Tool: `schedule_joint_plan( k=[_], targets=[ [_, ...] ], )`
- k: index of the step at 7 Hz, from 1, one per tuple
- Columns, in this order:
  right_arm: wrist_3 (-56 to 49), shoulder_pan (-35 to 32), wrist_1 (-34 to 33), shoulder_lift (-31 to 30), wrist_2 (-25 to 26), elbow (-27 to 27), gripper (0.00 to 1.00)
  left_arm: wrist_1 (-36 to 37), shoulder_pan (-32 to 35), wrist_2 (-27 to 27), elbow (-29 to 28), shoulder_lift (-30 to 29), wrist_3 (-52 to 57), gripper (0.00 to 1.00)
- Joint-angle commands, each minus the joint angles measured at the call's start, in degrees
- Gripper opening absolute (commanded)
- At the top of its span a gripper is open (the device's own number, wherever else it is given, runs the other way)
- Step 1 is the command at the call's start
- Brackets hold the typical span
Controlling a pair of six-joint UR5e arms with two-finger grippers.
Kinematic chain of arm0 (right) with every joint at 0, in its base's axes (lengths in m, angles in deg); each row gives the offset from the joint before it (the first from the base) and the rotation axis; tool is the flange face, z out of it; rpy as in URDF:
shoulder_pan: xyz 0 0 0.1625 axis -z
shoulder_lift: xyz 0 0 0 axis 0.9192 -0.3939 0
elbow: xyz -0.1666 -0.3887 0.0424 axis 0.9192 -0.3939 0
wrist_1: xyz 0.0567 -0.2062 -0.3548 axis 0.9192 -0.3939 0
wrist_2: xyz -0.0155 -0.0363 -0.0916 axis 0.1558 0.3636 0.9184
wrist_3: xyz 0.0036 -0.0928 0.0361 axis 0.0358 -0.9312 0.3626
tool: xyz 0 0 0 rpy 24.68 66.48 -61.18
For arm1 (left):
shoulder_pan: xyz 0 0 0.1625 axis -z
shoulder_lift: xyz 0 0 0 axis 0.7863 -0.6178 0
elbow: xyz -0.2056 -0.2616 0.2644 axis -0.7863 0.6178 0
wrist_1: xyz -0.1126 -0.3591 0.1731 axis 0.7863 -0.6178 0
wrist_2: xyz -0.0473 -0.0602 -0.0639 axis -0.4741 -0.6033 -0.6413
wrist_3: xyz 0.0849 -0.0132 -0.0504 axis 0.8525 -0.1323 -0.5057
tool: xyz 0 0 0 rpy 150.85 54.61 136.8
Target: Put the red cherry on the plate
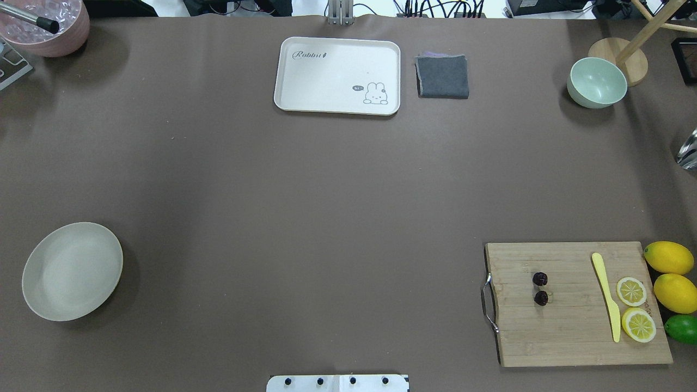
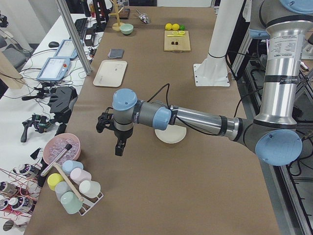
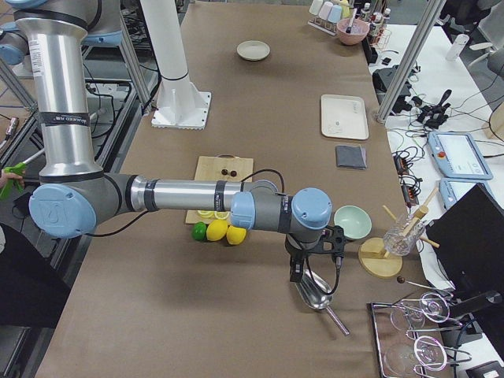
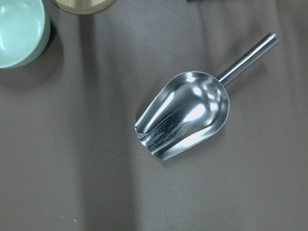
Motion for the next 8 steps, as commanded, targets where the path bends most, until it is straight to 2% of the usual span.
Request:
schedule_joint_plan(
  k=[1,8],
  targets=[
    [-0.07,0.00,0.00,0.07,-0.10,0.02,1.00,0.13,-0.02,0.09,-0.42,-0.08,0.35,0.98],
    [-0.68,-0.18,0.00,-0.37,-0.46,-0.07,1.00,0.04,-0.02,-0.09,-0.60,0.19,0.00,0.98]
  ],
)
